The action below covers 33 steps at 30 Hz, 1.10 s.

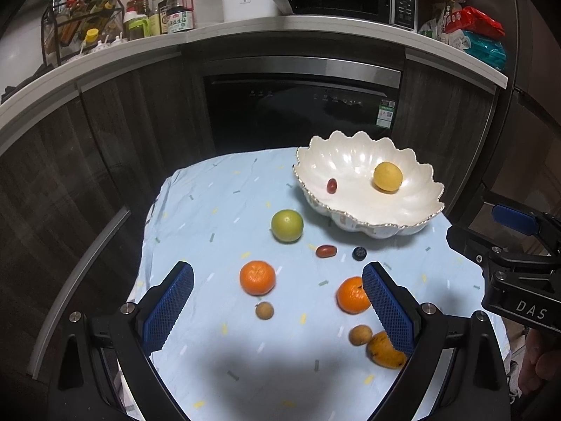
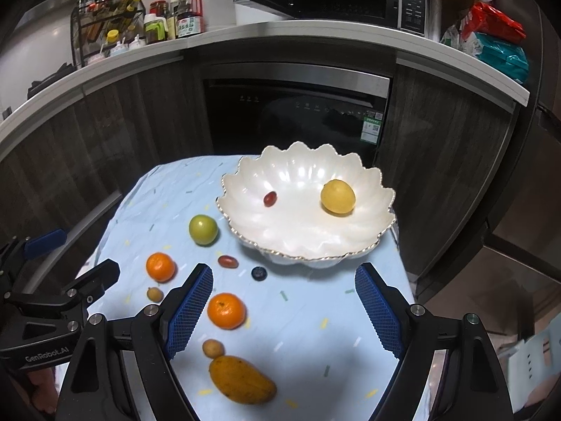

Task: Organize fruits
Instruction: 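Lift both open grippers out of the bowl and back over the cloth, then lower the right gripper onto the mango and close it around it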

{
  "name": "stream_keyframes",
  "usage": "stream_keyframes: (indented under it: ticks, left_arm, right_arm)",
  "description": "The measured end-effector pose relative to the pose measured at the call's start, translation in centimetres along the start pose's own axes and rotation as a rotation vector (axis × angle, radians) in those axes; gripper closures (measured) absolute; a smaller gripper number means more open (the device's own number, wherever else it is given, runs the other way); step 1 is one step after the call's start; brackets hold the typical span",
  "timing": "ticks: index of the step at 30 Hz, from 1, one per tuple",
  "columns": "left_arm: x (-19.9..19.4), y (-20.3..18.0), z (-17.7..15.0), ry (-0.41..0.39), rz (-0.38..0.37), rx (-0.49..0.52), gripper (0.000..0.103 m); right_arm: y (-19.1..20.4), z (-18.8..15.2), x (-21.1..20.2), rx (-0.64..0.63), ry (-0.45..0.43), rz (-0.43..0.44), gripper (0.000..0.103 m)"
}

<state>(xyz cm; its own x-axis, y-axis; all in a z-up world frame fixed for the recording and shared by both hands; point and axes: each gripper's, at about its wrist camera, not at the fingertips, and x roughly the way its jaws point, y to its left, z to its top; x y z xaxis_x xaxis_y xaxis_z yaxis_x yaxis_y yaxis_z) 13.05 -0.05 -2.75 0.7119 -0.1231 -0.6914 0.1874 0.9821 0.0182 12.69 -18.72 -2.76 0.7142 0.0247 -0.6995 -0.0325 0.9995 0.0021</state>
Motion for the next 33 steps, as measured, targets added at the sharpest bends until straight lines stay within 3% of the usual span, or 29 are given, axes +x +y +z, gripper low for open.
stream_keyframes:
  ticks: [13, 20, 33]
  left_arm:
    - [-0.3, 0.4, -3.4, 0.038, 0.02, 0.017, 0.005]
    - [0.1, 0.4, -5.2, 0.067, 0.027, 0.018, 0.003]
    - [1.1, 1.0, -7.9, 0.102, 0.045, 0.008, 0.0]
  right_arm:
    - [1.4, -2.9, 0.7, -0.024, 0.057, 0.013, 0.019]
    - [1.7, -4.6, 1.4, -0.04, 0.086, 0.015, 0.011]
    - [2.8, -7.3, 3.2, -0.077, 0.143, 0.036, 0.01]
